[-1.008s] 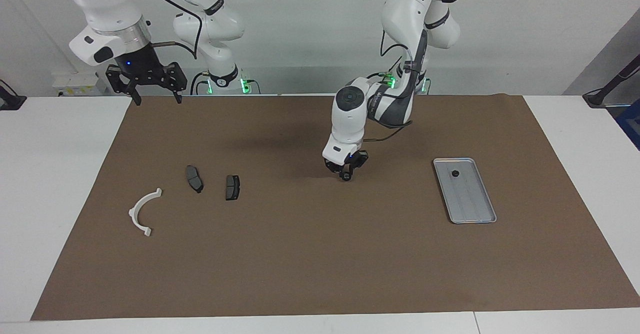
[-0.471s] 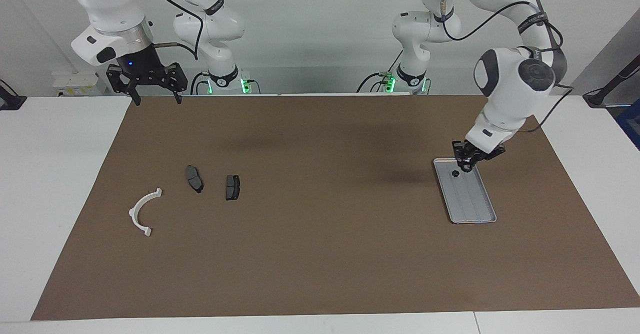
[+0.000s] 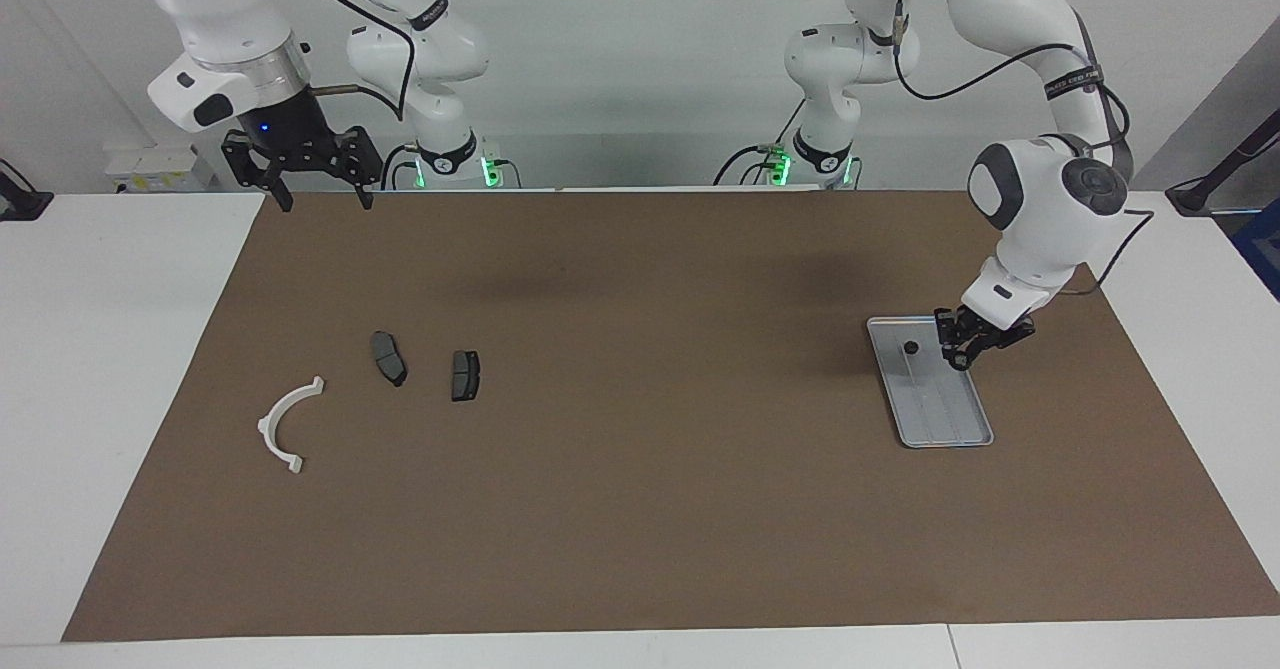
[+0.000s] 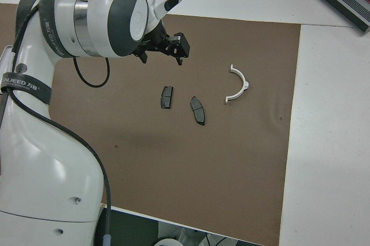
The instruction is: Pick bearing gear from pile to tray
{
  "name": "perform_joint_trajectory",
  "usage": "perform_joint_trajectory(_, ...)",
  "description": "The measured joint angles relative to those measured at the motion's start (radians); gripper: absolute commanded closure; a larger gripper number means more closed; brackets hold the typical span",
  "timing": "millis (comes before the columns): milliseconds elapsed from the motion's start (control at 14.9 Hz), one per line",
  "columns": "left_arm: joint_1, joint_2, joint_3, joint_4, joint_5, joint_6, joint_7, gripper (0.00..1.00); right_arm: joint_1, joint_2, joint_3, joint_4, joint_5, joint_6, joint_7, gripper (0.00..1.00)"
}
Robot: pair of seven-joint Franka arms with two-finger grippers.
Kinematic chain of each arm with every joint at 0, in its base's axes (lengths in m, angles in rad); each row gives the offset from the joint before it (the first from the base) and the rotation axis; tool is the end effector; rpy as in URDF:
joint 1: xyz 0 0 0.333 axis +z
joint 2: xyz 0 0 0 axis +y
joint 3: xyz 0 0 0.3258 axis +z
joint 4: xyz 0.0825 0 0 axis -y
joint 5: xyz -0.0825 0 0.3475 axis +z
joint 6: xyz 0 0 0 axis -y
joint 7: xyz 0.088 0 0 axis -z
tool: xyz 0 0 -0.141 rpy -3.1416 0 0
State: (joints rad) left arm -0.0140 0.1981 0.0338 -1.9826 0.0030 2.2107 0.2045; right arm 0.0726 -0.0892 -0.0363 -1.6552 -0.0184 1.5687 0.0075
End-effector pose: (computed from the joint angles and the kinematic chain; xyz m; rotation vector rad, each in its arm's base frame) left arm 0.5692 0.0109 0.3665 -3.1152 0.2925 -0.0452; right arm 0.4884 0.0143 0.6082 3.1262 0.0451 0.0046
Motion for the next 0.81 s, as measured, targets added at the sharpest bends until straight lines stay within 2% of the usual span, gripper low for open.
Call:
perform_joint_trajectory(403, 0.000, 0.068, -0.002, -0.029, 0.000, 0.129, -0.001, 1.00, 0.004, 0.000, 0.004, 0.000, 0.001, 0.002, 0.001, 0.00)
perform_joint_trajectory(807, -0.004, 0.078, -0.008, -0.058, 0.000, 0.171, -0.007, 1.00, 0.017, 0.000, 0.005, 0.000, 0.023, 0.012, 0.003, 0.00)
